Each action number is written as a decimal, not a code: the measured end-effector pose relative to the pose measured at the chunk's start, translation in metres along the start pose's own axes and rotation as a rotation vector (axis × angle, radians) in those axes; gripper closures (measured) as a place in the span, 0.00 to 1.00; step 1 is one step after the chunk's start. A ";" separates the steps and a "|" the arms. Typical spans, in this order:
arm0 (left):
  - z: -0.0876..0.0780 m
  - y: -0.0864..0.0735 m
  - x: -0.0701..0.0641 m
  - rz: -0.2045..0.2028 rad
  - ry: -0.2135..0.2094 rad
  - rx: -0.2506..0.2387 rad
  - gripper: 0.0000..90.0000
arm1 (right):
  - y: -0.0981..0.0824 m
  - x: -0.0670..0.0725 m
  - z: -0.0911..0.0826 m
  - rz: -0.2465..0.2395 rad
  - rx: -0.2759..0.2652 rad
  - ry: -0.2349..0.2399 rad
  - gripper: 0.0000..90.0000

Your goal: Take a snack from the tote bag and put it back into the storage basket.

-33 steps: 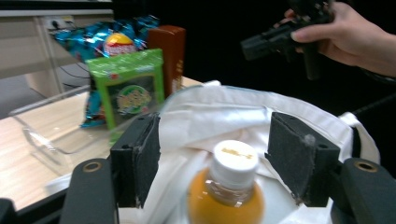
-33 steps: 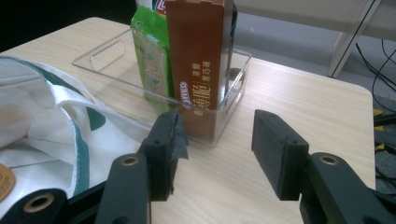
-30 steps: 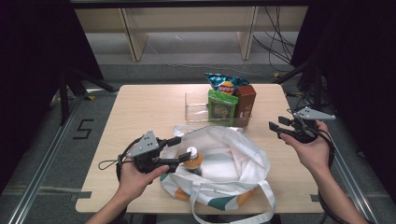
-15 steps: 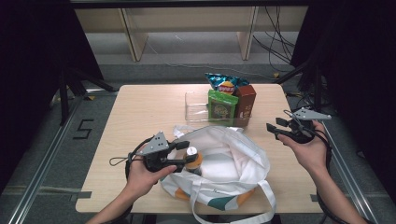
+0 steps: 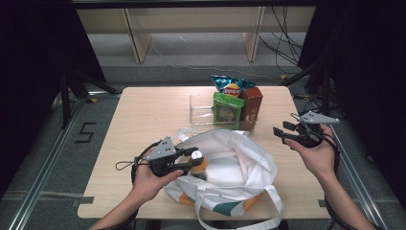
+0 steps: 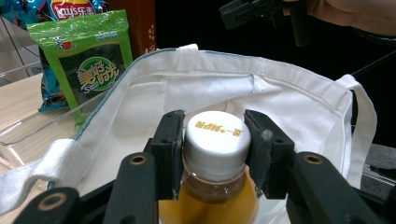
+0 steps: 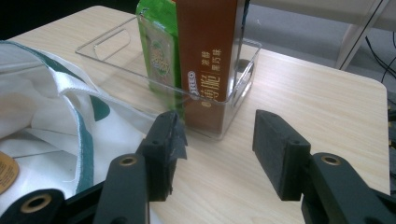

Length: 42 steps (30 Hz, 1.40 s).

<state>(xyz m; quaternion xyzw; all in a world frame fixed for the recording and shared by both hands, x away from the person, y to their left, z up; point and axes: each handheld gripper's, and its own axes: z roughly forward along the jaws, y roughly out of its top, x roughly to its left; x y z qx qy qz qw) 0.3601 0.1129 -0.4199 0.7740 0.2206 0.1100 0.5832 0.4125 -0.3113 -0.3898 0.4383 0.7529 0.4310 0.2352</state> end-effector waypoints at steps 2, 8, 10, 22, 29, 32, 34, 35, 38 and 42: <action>0.000 0.000 0.001 -0.001 -0.004 -0.001 0.65 | 0.000 0.000 0.000 -0.002 0.000 0.005 0.57; 0.002 0.002 0.001 0.003 -0.007 0.001 0.65 | 0.000 -0.001 0.001 -0.016 -0.007 -0.001 0.57; 0.002 0.003 0.000 0.004 0.000 0.006 0.65 | 0.000 -0.001 0.001 -0.018 -0.011 -0.003 0.57; 0.002 0.008 0.002 0.045 -0.013 0.021 0.67 | 0.000 -0.001 0.000 -0.015 -0.014 0.003 0.57; 0.001 0.013 0.002 0.035 -0.006 0.012 0.67 | 0.000 0.001 0.000 0.002 -0.016 0.007 0.57; 0.000 0.016 0.003 0.044 -0.007 0.006 0.67 | 0.000 0.000 0.000 -0.006 -0.010 0.013 0.57; -0.001 0.018 0.004 0.050 -0.004 0.015 0.67 | 0.000 0.001 0.000 -0.003 -0.007 0.009 0.57; -0.001 0.019 0.004 0.046 -0.005 0.011 0.67 | -0.001 0.001 0.001 0.001 -0.012 0.008 0.57; 0.000 0.020 0.005 0.046 -0.015 0.005 0.67 | -0.001 0.001 0.002 -0.006 -0.016 0.001 0.57; -0.002 0.023 0.005 0.037 -0.010 0.007 0.67 | -0.001 0.000 0.002 -0.026 -0.031 -0.001 0.57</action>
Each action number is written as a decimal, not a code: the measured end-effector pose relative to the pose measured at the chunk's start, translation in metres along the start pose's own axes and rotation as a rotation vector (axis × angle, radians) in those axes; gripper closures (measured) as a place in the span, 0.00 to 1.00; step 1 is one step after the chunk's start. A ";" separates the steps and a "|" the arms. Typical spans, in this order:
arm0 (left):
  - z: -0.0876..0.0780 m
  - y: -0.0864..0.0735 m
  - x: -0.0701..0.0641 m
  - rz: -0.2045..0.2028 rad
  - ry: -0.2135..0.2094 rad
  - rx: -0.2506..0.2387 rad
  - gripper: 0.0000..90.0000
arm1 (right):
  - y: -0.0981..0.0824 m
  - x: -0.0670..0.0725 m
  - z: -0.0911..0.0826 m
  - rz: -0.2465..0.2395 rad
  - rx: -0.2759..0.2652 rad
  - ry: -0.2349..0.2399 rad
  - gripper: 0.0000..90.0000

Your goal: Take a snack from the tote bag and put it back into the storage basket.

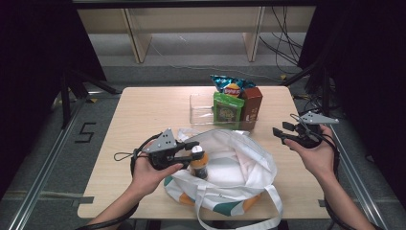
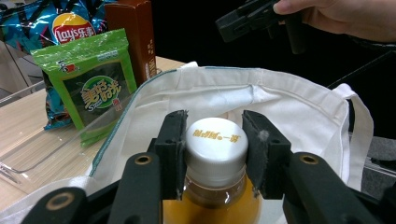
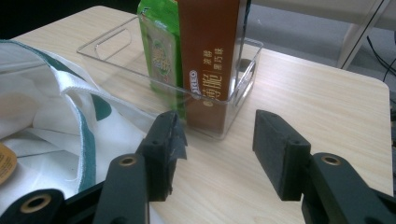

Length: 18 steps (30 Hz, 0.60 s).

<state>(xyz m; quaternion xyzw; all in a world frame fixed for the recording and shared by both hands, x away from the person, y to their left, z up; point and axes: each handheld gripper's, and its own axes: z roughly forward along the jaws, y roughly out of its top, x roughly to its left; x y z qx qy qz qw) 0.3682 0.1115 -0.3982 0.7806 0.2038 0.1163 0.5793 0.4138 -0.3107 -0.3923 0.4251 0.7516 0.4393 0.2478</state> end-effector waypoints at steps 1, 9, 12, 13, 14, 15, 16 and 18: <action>0.000 0.000 0.000 0.000 0.000 0.000 0.67 | 0.000 0.001 -0.001 0.011 0.011 0.004 0.57; -0.003 0.007 0.002 0.002 0.000 -0.008 0.67 | 0.000 0.000 -0.001 -0.011 0.013 0.006 0.57; -0.004 0.011 0.003 0.004 0.002 -0.011 0.67 | 0.000 0.000 0.000 -0.010 0.007 -0.004 0.57; -0.004 0.011 0.004 0.004 0.006 -0.015 0.67 | 0.000 0.002 0.000 0.019 0.004 -0.001 0.57; -0.004 0.011 0.004 0.004 0.006 -0.015 0.67 | 0.000 0.002 0.000 0.019 0.004 -0.001 0.57; -0.005 0.013 0.004 0.007 0.010 -0.019 0.67 | 0.000 0.003 -0.001 0.023 0.017 0.007 0.57; -0.005 0.014 0.004 0.011 0.010 -0.019 0.67 | -0.001 0.002 -0.001 0.015 0.015 0.004 0.57; -0.005 0.016 0.006 0.008 0.008 -0.024 0.67 | -0.001 0.003 -0.001 0.019 0.019 0.007 0.57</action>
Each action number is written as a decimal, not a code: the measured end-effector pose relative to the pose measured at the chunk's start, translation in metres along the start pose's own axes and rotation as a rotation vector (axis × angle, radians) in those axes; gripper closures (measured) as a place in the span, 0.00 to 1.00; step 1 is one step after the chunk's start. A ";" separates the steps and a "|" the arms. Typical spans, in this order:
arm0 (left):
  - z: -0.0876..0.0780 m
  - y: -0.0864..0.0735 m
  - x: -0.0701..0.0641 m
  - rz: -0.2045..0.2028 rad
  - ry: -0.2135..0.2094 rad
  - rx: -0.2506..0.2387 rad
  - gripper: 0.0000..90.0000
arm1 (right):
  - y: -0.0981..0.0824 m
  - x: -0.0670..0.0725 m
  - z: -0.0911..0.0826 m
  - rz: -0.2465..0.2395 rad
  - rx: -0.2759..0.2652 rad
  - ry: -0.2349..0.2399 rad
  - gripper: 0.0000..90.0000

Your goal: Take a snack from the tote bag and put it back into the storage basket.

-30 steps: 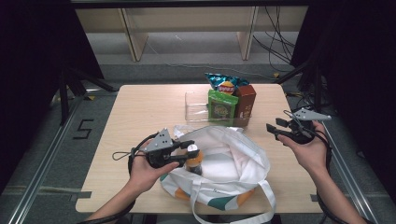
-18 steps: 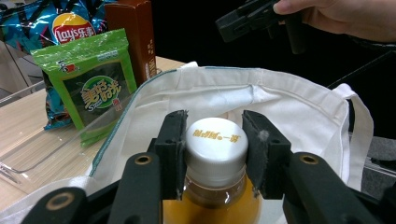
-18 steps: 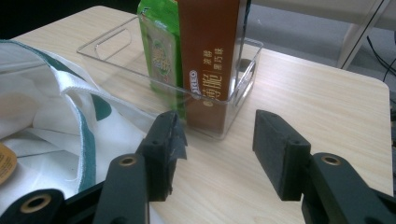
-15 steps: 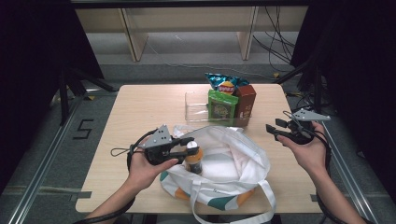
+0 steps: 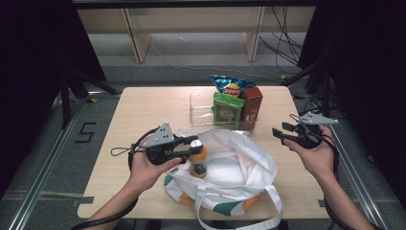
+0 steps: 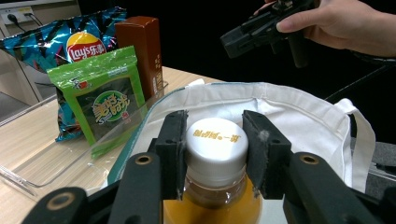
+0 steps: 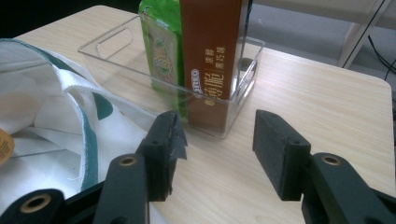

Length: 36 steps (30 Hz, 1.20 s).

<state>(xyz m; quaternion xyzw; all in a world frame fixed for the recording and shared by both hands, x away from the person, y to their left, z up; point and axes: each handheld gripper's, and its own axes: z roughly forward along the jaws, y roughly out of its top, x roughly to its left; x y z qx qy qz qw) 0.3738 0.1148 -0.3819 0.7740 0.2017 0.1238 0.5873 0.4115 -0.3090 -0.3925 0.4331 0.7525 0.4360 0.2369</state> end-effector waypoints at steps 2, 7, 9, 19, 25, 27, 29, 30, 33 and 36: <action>0.000 0.002 0.001 0.004 -0.002 0.000 0.67 | 0.000 0.000 0.000 0.003 0.002 0.003 0.57; 0.000 0.007 0.002 0.010 0.000 -0.004 0.67 | 0.000 -0.002 0.001 -0.016 -0.012 0.001 0.57; 0.000 0.009 0.002 0.007 -0.001 -0.008 0.67 | 0.000 -0.002 0.002 -0.018 -0.018 0.004 0.57; 0.000 0.021 0.007 0.023 -0.003 -0.018 0.67 | -0.001 -0.002 0.002 -0.027 -0.012 -0.006 0.57; 0.000 0.029 0.009 0.021 -0.008 -0.031 0.67 | -0.001 -0.001 0.002 -0.020 -0.009 0.001 0.57; -0.001 0.030 0.009 0.022 -0.008 -0.030 0.67 | -0.001 -0.001 0.002 -0.007 -0.014 0.011 0.57; -0.001 0.033 0.010 0.023 -0.008 -0.035 0.67 | -0.001 0.002 0.000 0.019 0.015 0.003 0.57; -0.001 0.033 0.010 0.023 -0.008 -0.035 0.67 | -0.001 0.002 0.000 0.019 0.015 0.003 0.57; -0.001 0.036 0.012 0.023 -0.007 -0.038 0.67 | -0.001 0.002 0.000 0.019 0.016 0.006 0.57; -0.002 0.041 0.013 0.032 -0.004 -0.045 0.67 | -0.001 0.002 0.000 0.020 0.016 0.005 0.57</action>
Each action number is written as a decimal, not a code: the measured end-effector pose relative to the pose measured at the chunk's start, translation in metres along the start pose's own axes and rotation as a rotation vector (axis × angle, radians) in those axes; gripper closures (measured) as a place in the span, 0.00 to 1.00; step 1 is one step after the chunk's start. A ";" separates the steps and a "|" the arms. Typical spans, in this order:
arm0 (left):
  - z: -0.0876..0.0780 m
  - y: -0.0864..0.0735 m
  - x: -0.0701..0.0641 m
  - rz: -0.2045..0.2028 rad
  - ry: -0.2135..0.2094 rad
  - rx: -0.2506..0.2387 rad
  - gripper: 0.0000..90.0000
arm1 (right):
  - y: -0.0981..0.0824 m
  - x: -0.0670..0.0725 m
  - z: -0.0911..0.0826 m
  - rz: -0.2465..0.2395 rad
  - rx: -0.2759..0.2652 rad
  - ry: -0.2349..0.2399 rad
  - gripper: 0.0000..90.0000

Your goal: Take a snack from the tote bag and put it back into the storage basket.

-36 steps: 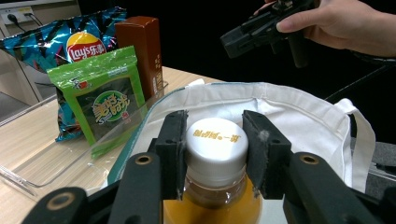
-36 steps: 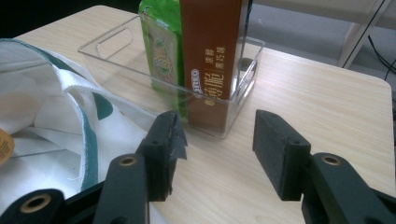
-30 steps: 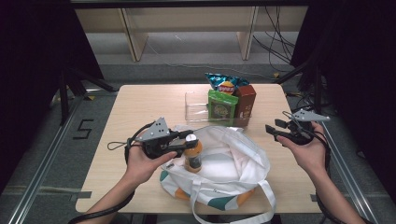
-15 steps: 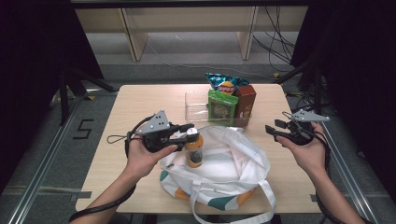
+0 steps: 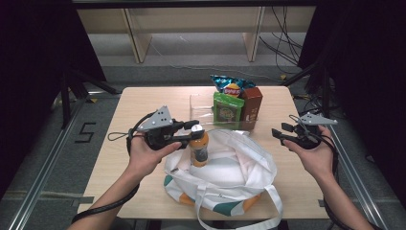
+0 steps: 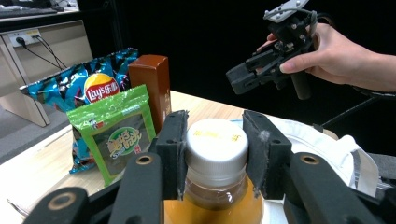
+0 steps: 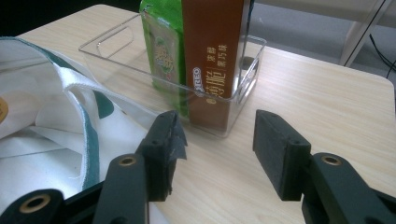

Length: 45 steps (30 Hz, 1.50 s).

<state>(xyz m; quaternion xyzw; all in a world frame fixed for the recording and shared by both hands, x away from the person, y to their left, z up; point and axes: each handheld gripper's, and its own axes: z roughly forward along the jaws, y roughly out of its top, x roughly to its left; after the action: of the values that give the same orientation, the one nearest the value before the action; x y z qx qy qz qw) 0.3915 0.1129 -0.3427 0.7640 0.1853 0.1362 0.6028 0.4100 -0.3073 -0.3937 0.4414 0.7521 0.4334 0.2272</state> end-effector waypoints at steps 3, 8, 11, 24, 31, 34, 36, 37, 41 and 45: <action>0.001 0.003 0.001 0.000 0.000 -0.004 0.67 | 0.000 0.000 0.000 0.000 0.002 -0.001 0.57; 0.003 0.010 0.003 0.004 -0.003 -0.011 0.67 | 0.000 0.000 0.002 -0.019 -0.023 -0.007 0.57; 0.004 0.013 0.004 0.005 -0.003 -0.016 0.67 | 0.000 0.001 0.000 0.009 0.004 0.004 0.57; 0.005 0.022 0.011 -0.001 0.000 -0.025 0.67 | -0.001 0.000 0.002 -0.017 -0.009 -0.006 0.57; 0.004 0.029 0.015 0.005 0.004 -0.033 0.67 | -0.001 -0.002 0.002 -0.036 -0.020 -0.009 0.57; 0.004 0.031 0.016 0.004 0.005 -0.036 0.67 | -0.001 -0.002 0.002 -0.031 -0.022 -0.005 0.57; 0.004 0.033 0.017 0.002 0.004 -0.040 0.67 | -0.002 0.000 0.003 -0.013 -0.029 -0.014 0.57; 0.004 0.035 0.017 0.008 0.003 -0.041 0.67 | -0.002 0.000 0.003 -0.010 -0.028 -0.012 0.57; 0.005 0.038 0.017 0.007 0.000 -0.049 0.67 | -0.002 0.000 0.002 -0.006 -0.011 -0.002 0.57; 0.006 0.043 0.017 0.007 -0.004 -0.058 0.67 | -0.002 0.000 0.003 -0.008 -0.029 -0.015 0.57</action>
<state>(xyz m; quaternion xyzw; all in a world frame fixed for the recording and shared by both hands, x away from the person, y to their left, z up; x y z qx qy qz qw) 0.4138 0.1067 -0.3026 0.7472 0.1773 0.1419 0.6246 0.4109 -0.3061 -0.3972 0.4382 0.7457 0.4403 0.2408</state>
